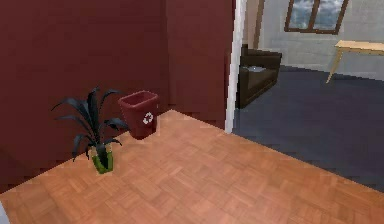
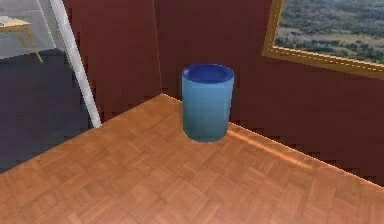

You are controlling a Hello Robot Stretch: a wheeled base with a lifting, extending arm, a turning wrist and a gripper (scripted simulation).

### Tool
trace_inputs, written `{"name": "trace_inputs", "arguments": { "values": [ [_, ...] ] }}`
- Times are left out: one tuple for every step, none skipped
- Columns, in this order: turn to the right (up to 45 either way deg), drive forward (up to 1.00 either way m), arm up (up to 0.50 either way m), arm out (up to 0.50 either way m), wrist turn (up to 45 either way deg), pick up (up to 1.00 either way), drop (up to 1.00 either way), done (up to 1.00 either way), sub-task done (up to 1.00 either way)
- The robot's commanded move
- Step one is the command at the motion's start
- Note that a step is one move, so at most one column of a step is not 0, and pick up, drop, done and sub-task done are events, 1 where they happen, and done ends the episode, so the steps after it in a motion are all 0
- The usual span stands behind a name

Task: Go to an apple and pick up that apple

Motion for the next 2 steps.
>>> {"name": "trace_inputs", "arguments": {
  "values": [
    [-3.0,0.0,0.0,0.0,0.0,0.0,0.0,0.0,0.0],
    [45.0,0.0,0.0,0.0,0.0,0.0,0.0,0.0,0.0]
  ]
}}
